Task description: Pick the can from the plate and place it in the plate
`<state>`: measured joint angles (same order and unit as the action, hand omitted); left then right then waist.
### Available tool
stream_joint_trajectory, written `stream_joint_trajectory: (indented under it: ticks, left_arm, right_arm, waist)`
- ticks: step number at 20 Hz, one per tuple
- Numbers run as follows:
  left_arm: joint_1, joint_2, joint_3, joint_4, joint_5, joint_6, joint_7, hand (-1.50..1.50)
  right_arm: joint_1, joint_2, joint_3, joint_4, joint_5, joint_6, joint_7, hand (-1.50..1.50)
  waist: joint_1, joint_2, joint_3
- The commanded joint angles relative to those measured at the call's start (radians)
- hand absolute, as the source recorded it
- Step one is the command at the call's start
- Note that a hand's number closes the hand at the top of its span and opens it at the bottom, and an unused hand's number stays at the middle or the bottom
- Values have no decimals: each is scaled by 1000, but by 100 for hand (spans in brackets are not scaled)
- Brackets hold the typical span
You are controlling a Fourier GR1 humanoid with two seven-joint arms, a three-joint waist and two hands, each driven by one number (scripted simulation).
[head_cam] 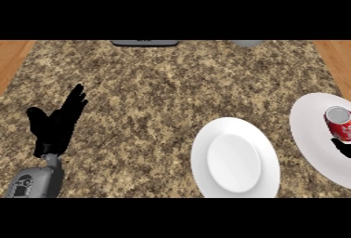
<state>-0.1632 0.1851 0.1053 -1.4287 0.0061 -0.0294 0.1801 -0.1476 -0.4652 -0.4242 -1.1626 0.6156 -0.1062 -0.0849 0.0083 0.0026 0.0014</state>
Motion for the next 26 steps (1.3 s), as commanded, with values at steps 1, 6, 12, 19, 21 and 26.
stream_joint_trajectory:
  ticks: [1,6,12,19,21,26]
  left_arm:
    - [13,-3,1,-7,4,-5,6,0]
    - [7,-38,-22,7,-38,37,-11,0]
    - [-11,-18,7,22,-22,33,-4,0]
    - [66,33,39,-19,15,-32,-28,0]
    - [26,-21,6,-12,-21,29,-7,0]
    - [-14,6,19,-42,2,-2,65,0]
  right_arm:
    - [-44,-37,-14,204,-55,52,-161,-150]
    - [-118,-46,-25,259,-70,-23,-306,-150]
    - [-99,-24,-129,100,-335,151,-532,-150]
    - [-41,19,-220,-34,-568,343,-205,-150]
    - [-22,5,-217,-62,-628,435,-144,-150]
    - [29,-40,-256,-27,-717,515,-155,-150]
  waist:
    - [1,0,0]
    - [-3,-1,-1]
    - [-26,-8,-1]
    - [-17,-11,-3]
    - [-23,-8,-2]
    - [-11,-4,-1]
